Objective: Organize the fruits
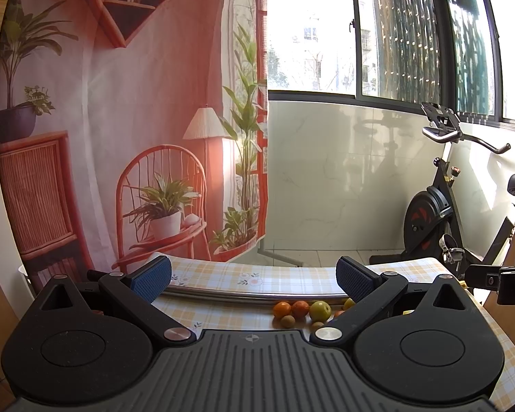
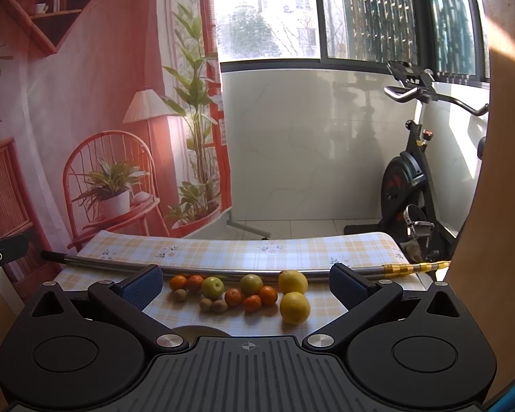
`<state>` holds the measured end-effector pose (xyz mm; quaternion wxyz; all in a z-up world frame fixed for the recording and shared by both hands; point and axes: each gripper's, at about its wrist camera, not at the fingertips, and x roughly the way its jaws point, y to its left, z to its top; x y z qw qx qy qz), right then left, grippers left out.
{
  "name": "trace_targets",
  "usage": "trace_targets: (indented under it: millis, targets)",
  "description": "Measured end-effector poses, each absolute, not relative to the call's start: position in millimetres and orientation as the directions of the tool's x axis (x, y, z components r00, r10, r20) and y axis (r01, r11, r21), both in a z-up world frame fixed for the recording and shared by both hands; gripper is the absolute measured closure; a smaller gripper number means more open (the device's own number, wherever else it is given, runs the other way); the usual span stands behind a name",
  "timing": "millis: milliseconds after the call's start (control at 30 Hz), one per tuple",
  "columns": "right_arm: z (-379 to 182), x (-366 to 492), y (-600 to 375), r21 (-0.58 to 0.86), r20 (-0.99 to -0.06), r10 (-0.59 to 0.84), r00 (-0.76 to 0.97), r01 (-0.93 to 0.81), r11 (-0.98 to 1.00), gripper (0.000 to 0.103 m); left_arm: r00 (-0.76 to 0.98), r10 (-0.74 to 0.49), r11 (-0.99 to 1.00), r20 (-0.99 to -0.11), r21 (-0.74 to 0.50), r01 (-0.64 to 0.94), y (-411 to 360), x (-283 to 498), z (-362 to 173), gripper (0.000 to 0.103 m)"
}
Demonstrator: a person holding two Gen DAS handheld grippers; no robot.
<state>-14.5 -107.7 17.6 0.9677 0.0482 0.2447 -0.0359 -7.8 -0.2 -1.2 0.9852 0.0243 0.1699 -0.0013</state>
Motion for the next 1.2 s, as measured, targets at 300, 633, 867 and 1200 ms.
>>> trace_targets:
  millis: [300, 633, 867, 1200]
  targets:
    - [15.9, -14.5, -106.9, 0.078, -0.479, -0.043, 0.877, 0.092, 0.993, 0.000, 0.942, 0.006, 0.999, -0.334, 0.049, 0.011, 0.2, -7.9, -0.7, 0.000]
    - [15.6, -14.2, -109.6, 0.090, -0.477, -0.040, 0.878, 0.094, 0.992, 0.000, 0.943, 0.005, 0.999, -0.333, 0.039, 0.009, 1.7, -9.1, -0.4, 0.000]
    - [17.4, -15.5, -110.7, 0.091, -0.471, -0.044, 0.881, 0.098, 0.991, 0.000, 0.943, 0.004, 0.999, -0.332, 0.035, 0.008, 1.7, -9.4, 0.1, 0.000]
    - [19.2, -20.4, -109.1, 0.085, -0.440, -0.060, 0.896, 0.108, 0.990, 0.000, 0.947, 0.008, 1.000, -0.320, 0.024, 0.000, 2.6, -11.4, 0.9, 0.000]
